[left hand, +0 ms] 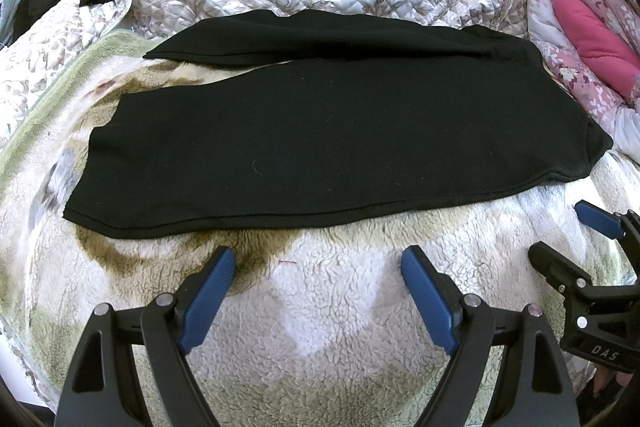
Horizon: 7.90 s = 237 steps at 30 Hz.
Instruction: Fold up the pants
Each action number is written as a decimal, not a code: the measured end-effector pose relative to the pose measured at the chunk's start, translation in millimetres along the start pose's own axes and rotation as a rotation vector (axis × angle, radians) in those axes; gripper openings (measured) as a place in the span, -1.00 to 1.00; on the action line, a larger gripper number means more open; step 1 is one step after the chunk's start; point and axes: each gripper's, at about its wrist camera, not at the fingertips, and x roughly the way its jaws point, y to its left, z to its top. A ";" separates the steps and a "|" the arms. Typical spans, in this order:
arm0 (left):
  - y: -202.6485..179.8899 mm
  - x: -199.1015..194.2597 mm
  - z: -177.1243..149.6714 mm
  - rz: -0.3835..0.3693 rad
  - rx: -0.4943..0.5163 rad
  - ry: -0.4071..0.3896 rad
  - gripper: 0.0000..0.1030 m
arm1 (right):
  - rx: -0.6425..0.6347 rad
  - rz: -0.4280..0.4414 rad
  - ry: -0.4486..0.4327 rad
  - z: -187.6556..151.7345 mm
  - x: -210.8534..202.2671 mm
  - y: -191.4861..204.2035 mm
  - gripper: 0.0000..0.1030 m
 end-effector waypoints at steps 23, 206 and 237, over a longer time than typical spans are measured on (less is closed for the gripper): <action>4.9 -1.1 -5.2 0.000 0.007 -0.014 0.72 | 0.003 0.012 -0.004 1.0 -1.2 -0.7 0.67; 37.3 -15.9 32.4 -0.029 0.022 -0.031 -0.24 | 0.154 0.074 0.023 42.4 -6.8 -75.8 0.01; 47.6 135.9 249.0 -0.044 0.057 -0.019 0.18 | -0.118 0.098 0.114 237.3 132.7 -192.7 0.25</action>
